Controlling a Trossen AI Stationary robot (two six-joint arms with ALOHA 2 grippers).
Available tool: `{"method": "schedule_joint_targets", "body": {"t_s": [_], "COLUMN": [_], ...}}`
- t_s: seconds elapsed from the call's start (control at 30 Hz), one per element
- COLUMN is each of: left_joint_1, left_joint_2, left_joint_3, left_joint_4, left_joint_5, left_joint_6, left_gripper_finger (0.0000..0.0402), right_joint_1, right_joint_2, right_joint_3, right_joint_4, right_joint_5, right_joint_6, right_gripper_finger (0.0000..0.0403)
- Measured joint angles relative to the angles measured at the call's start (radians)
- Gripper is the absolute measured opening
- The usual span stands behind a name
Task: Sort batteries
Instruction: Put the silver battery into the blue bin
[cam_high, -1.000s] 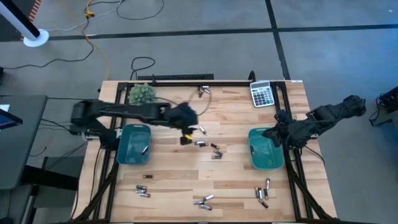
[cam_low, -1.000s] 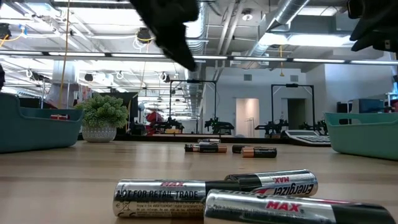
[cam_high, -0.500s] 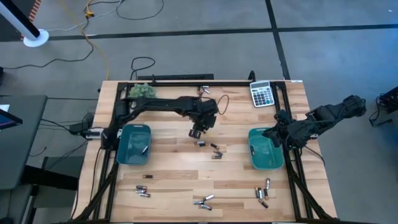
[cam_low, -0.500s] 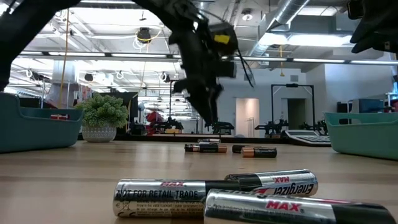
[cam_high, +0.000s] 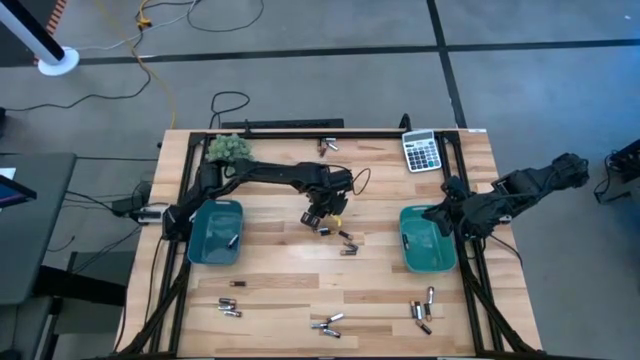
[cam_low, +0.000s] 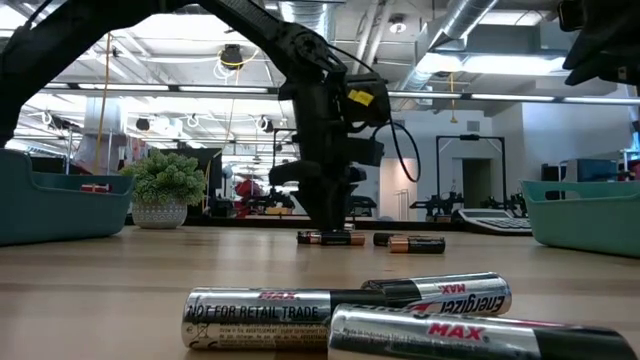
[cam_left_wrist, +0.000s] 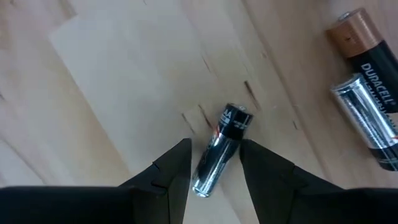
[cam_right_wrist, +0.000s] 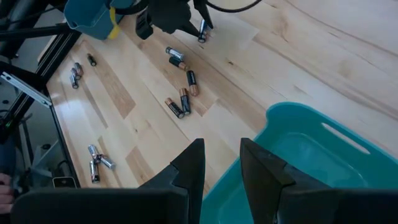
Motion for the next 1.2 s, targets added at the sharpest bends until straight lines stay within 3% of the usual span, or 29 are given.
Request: {"method": "schedule_joint_targets", "body": {"t_s": [0.1,0.27,0.43,0.63,1.0,1.2], "left_joint_1": [0.000,-0.001,-0.001,-0.001,-0.040,-0.112], "left_joint_2": [0.001,-0.008,-0.027,-0.109,-0.455,-0.722], "left_joint_3": [-0.001,-0.003,0.006,0.110,0.140,-0.003], "left_joint_4": [-0.001,-0.012,-0.052,-0.160,-0.251,-0.361], "left_joint_5": [0.000,-0.001,-0.002,-0.031,-0.048,-0.232], "left_joint_6": [-0.026,-0.046,-0.099,-0.219,-0.576,-0.798], "left_gripper_finger": [0.0115,0.0038,0.0036,0.0036,0.0036,0.0036], "right_joint_1": [0.000,0.000,0.000,0.000,0.000,0.000], "right_joint_2": [0.000,0.000,0.000,0.000,0.000,0.001], "right_joint_3": [0.000,0.000,0.000,0.000,0.000,0.000], "right_joint_4": [0.000,0.000,0.000,0.000,0.018,0.056], "right_joint_5": [0.014,0.019,0.018,0.019,0.018,0.018], "right_joint_6": [0.000,0.000,0.000,0.000,0.001,0.002], "right_gripper_finger": [0.0118,0.0118,0.0118,0.0118,0.0118,0.0118]}}
